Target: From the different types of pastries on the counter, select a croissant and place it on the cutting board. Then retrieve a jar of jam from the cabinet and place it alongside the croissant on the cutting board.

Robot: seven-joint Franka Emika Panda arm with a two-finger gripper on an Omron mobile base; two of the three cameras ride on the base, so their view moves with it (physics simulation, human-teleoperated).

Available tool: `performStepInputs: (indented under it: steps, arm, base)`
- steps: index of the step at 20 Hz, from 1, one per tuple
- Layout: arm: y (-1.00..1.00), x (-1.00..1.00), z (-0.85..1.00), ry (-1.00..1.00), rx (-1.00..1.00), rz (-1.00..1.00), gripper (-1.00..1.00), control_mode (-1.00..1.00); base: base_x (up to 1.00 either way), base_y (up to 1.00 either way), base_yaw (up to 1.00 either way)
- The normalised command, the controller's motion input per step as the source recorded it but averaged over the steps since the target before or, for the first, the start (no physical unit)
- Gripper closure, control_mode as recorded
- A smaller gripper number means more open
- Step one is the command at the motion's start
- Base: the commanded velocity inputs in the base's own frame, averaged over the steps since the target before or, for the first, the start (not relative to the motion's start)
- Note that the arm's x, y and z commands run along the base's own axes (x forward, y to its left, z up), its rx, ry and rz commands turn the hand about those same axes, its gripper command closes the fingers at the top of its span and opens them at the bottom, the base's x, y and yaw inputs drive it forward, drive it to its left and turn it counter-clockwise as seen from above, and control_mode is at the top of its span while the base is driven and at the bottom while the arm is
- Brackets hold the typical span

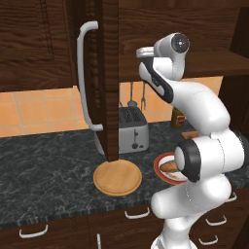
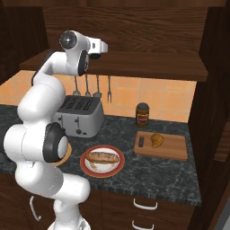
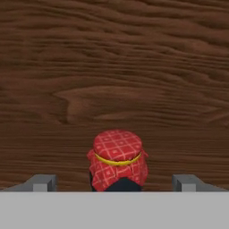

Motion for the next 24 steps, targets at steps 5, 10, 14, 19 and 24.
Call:
performStepInputs:
  steps: [5, 10, 14, 19, 24]
  arm:
    - [0.00, 0.13, -0.08, 0.00, 0.00, 0.00, -1.00, -1.00]
    - [0.00, 0.18, -0.08, 0.00, 0.00, 0.00, -1.00, -1.00]
    - [0.00, 0.21, -0.11, 0.00, 0.00, 0.00, -1.00, -1.00]
    - [0.00, 0.13, -0.11, 0.00, 0.00, 0.00, -1.00, -1.00]
    - [0.00, 0.06, -0.11, 0.00, 0.00, 0.00, -1.00, -1.00]
  base:
    - [0.00, 0.00, 0.00]
    - [0.00, 0.00, 0.00]
    - [0.00, 0.00, 0.00]
    - [0.00, 0.00, 0.00]
    - [0.00, 0.00, 0.00]
